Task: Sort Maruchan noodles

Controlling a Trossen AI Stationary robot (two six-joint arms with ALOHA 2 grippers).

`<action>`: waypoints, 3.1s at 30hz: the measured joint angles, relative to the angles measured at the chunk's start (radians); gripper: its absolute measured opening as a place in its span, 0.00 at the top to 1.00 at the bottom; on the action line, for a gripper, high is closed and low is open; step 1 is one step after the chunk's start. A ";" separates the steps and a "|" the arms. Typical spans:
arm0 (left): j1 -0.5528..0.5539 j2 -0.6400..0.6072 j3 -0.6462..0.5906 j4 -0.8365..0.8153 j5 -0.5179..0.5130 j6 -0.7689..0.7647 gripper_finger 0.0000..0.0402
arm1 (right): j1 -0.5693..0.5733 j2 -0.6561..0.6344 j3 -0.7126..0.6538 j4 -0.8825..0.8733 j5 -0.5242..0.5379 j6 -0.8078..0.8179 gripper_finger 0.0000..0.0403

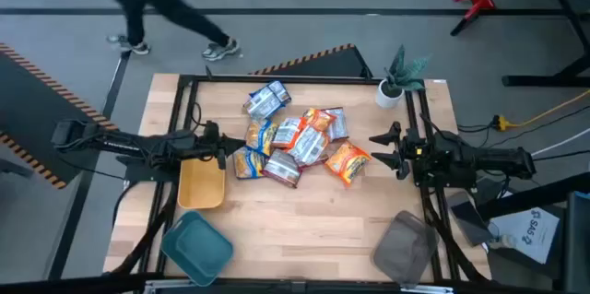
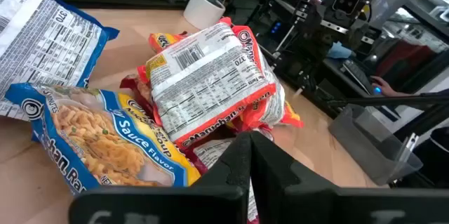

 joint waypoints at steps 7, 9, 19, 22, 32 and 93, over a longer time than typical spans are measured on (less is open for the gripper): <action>0.000 0.000 0.000 0.000 0.000 0.000 1.00 | 0.000 0.000 0.000 0.000 0.000 0.000 0.37; 0.000 0.000 0.000 0.000 0.000 0.000 1.00 | 0.000 0.000 0.000 0.000 0.000 0.000 0.37; 0.000 0.000 0.000 0.000 0.000 0.000 1.00 | 0.000 0.000 0.000 0.000 0.000 0.000 0.37; 0.000 0.000 0.000 0.000 0.000 0.000 1.00 | 0.000 0.000 0.000 0.000 0.000 0.000 0.37; 0.000 0.000 0.000 0.000 0.000 0.000 1.00 | 0.000 0.000 0.000 0.000 0.000 0.000 0.37; 0.002 0.000 0.000 0.095 -0.180 -0.227 1.00 | 0.000 0.000 0.000 0.026 0.400 0.554 0.37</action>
